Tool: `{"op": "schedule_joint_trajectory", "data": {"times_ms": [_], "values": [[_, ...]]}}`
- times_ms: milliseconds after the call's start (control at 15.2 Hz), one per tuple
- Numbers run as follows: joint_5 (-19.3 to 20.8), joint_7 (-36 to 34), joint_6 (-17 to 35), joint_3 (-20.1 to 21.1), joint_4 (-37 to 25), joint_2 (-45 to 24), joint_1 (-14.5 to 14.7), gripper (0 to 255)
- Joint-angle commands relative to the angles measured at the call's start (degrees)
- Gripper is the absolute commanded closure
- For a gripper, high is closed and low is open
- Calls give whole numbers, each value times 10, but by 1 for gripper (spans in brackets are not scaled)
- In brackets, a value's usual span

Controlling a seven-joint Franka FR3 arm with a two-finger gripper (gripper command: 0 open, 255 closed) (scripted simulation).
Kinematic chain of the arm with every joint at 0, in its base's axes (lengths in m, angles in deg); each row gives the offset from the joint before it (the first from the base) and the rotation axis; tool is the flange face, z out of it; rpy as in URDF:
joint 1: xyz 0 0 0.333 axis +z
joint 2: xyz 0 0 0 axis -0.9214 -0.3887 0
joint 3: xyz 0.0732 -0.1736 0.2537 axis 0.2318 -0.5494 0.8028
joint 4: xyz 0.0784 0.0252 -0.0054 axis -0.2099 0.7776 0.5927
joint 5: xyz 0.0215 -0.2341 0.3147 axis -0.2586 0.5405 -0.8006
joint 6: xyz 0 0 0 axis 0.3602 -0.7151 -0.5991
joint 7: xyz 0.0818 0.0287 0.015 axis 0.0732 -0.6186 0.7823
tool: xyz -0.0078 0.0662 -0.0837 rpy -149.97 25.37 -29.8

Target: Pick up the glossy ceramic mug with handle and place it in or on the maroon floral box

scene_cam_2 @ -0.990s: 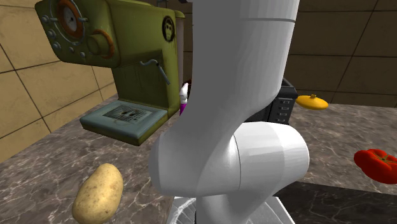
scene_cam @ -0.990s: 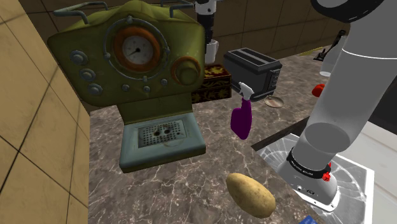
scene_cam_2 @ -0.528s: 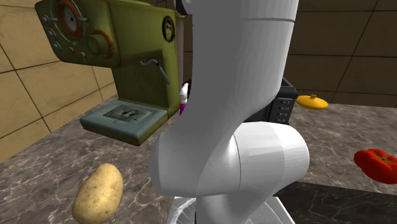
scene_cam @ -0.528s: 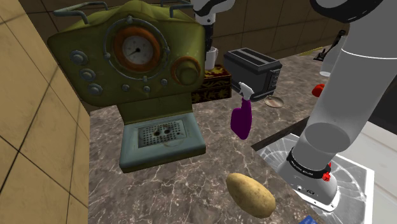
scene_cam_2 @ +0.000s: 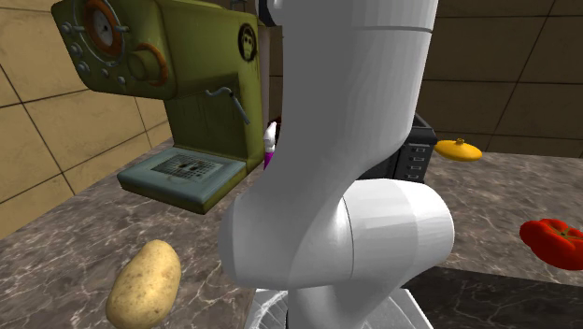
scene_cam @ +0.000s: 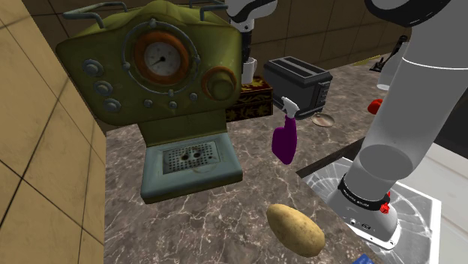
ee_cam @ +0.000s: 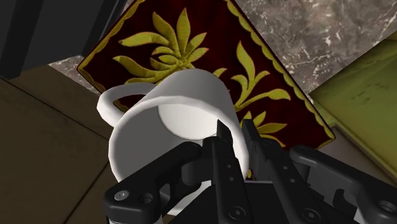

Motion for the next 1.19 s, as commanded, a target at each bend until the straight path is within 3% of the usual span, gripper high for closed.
{"op": "schedule_joint_trajectory", "data": {"times_ms": [0,66,396,660,1122], "values": [[0,0,0,0,0,0,0,255],[0,0,0,0,0,0,0,0],[0,0,0,0,0,0,0,0],[1,0,-70,1,-61,9,1,0],[1,0,-70,1,-61,9,1,0]]}}
